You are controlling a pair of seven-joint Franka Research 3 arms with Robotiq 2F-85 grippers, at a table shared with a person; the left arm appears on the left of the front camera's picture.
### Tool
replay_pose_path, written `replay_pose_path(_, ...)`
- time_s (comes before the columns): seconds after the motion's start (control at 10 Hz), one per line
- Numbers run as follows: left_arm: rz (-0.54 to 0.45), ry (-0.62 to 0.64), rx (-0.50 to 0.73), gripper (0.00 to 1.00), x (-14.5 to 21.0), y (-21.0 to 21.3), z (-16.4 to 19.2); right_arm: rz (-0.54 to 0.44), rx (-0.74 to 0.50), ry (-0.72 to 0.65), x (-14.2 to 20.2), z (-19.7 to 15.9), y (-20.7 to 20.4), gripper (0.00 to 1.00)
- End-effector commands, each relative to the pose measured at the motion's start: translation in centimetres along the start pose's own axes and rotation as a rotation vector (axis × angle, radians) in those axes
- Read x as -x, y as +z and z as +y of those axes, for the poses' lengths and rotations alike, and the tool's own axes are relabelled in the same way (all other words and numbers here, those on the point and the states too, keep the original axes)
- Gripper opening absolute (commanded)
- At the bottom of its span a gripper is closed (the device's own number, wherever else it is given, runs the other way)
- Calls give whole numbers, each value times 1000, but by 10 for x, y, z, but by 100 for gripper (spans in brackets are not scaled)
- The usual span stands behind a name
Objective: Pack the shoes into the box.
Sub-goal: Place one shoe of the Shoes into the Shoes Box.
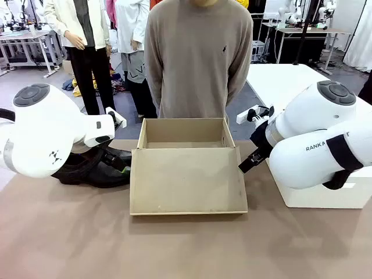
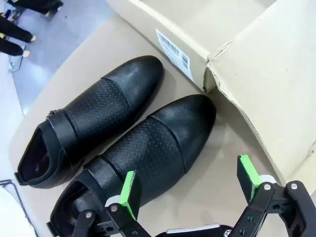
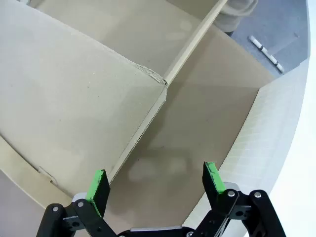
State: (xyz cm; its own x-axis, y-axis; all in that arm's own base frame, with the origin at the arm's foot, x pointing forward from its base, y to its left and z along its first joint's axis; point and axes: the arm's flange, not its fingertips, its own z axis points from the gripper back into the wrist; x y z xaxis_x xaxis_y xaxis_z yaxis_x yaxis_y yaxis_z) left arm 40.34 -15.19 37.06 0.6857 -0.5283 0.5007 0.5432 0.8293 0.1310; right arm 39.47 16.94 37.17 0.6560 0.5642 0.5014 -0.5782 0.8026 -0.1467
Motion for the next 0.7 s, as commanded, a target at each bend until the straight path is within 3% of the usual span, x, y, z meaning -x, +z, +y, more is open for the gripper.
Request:
replay_pose_path(0.0, 0, 0, 0, 100, 0, 0, 0, -1, 0, 0, 0, 0, 0, 100)
replay_pose_path(0.6, 0, 0, 0, 100, 0, 0, 0, -1, 0, 0, 0, 0, 0, 100)
